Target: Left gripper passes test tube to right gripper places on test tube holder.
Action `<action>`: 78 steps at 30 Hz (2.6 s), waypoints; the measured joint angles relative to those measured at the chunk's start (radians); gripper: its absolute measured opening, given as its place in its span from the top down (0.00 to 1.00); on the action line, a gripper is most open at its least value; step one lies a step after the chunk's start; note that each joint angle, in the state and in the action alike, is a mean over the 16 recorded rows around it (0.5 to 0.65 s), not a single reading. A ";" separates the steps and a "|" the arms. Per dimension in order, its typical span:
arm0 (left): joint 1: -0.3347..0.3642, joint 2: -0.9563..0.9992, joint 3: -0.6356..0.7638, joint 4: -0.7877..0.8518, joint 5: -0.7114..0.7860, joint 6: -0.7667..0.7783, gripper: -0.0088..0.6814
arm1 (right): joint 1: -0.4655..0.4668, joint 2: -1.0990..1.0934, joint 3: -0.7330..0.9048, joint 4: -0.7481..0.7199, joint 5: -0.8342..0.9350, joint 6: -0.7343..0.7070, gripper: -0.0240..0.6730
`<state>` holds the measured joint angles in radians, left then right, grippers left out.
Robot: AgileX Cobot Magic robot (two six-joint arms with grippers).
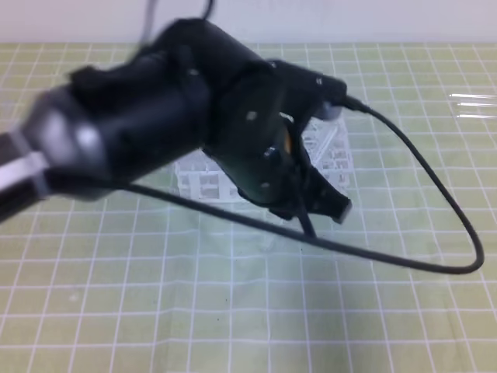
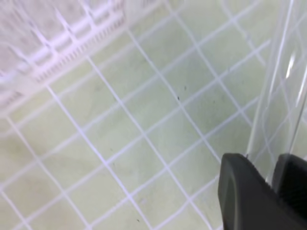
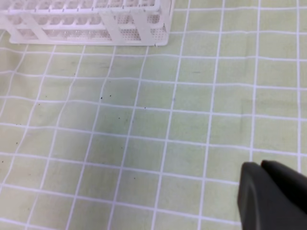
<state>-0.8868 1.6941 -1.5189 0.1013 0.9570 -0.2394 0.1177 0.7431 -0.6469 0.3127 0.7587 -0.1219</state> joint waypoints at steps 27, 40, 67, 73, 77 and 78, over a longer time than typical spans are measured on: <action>0.016 -0.731 0.894 0.132 -0.845 -0.164 0.98 | 0.005 0.070 -0.015 0.346 -0.029 -0.276 0.99; 0.137 -0.775 1.070 0.139 -1.175 -0.189 0.95 | 0.202 0.229 -0.153 0.574 -0.157 -0.491 0.99; 0.169 -0.760 1.073 0.126 -1.179 -0.177 0.91 | 0.700 0.325 -0.050 0.282 -1.124 -0.519 0.99; 0.169 -0.729 1.072 0.119 -1.164 -0.162 0.94 | 0.776 0.369 -0.016 0.227 -1.211 -0.506 0.99; 0.169 -0.701 1.072 0.115 -1.176 -0.154 0.93 | 0.809 0.402 -0.033 0.205 -1.210 -0.491 0.99; 0.169 -0.694 1.072 0.114 -1.181 -0.153 0.93 | 0.816 0.409 -0.039 0.203 -1.210 -0.488 0.99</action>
<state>-0.7174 1.0004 -0.4466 0.2151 -0.2241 -0.3923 0.9333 1.1522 -0.6858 0.5158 -0.4512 -0.6096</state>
